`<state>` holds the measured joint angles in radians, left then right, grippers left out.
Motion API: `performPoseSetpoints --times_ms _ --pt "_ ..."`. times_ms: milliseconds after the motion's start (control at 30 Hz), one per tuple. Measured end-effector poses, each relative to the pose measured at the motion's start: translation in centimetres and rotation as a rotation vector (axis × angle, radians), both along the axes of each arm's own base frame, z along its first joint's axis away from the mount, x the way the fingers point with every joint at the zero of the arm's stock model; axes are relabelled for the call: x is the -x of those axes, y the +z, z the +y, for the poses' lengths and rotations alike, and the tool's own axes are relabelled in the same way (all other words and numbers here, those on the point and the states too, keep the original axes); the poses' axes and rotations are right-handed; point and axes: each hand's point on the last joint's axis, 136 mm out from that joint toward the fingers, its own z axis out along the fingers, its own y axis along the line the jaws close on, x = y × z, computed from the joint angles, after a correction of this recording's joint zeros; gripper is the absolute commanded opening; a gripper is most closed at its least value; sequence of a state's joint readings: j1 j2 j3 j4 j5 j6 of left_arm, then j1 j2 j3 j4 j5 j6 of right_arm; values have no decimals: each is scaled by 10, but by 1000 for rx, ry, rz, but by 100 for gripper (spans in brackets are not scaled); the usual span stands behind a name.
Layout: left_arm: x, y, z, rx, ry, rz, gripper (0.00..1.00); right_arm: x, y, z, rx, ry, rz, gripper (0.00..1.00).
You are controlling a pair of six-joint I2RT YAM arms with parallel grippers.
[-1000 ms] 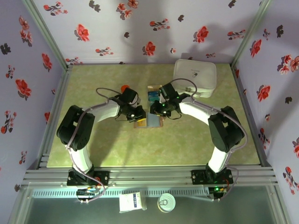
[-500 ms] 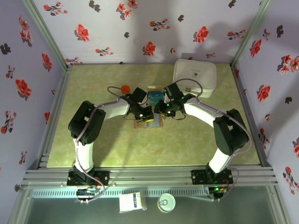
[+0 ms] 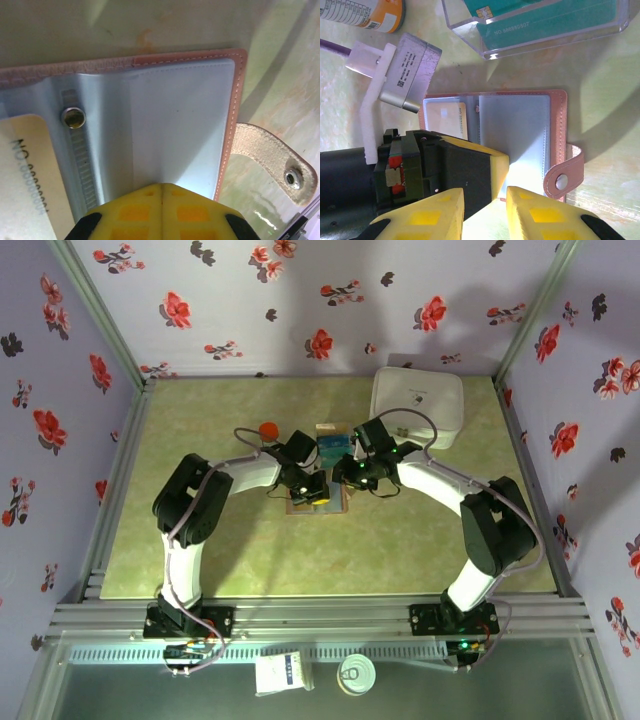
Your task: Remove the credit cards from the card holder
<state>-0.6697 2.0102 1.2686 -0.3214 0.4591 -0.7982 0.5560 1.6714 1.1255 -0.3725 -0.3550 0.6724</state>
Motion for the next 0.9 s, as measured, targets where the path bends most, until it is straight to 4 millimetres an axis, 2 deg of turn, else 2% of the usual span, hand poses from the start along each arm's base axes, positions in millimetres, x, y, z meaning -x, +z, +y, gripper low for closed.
performPoseSetpoints --times_ms 333,500,600,667,800,900 --pt "-2 6 -1 15 1 -11 7 1 1 3 -15 8 2 30" --pt "-13 42 9 56 30 -76 7 4 2 10 -36 24 13 30" --pt "-26 64 29 74 74 -130 7 2 0 18 -42 40 18 29" --pt "-31 71 43 75 103 -147 7 1 0 25 -50 51 21 29" --pt "-34 59 70 44 149 -131 6 -4 -2 38 -66 74 29 27" --pt "-25 43 83 13 157 -92 4 -4 -8 46 -75 91 47 26"
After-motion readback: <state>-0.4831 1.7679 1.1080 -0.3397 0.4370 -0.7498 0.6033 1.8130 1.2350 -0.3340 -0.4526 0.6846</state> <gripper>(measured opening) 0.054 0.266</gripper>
